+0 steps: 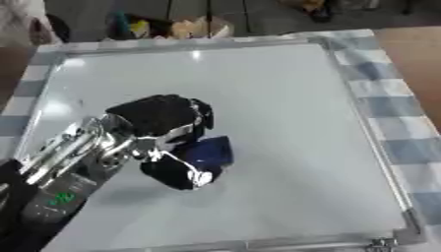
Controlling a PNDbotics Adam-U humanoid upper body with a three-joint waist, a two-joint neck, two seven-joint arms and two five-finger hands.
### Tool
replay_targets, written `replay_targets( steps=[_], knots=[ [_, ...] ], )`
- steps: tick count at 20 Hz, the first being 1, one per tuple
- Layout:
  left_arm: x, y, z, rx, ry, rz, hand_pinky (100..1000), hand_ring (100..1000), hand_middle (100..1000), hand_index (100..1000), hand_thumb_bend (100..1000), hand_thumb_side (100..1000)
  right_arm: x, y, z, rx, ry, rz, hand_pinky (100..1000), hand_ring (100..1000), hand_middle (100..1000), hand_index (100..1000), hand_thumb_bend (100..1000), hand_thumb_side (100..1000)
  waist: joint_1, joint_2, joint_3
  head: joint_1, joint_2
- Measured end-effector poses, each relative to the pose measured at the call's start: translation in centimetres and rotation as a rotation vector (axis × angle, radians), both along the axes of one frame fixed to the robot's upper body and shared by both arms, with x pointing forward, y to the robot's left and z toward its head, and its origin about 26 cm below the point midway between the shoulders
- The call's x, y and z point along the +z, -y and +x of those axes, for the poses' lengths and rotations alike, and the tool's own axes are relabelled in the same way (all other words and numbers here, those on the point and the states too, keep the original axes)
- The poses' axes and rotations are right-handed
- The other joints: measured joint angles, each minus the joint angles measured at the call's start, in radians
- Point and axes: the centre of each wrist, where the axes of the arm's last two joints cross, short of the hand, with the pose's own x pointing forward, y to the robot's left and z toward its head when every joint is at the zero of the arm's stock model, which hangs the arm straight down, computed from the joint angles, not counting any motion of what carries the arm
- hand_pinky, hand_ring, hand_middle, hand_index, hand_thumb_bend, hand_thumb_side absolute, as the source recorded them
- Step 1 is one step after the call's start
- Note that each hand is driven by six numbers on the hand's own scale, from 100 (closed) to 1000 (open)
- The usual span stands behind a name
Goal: Wipe the whiteboard clean with a brush.
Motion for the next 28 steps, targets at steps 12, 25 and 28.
replay_targets(
  steps=[12,25,28],
  knots=[
    [-1.9,0.0,1.6,0.033,0.010,0.032,522,696,734,158,247,507,-0.1,-0.1,0.0,0.010,-0.007,0.005,816,844,781,853,113,1000,-0.001,0.006,-0.002,0.000,-0.001],
    [-2.9,0.0,2.7,0.059,-0.013,0.035,523,693,692,155,201,515,-0.1,-0.1,0.0,0.016,-0.010,0.005,817,844,781,854,110,1000,-0.002,0.012,-0.007,0.000,-0.004],
    [-3.1,-0.1,2.9,0.067,-0.016,0.034,522,691,685,158,197,516,-0.1,-0.1,0.0,0.020,-0.013,0.005,817,844,781,854,110,1000,-0.001,0.013,-0.007,0.000,-0.004]
  ],
)
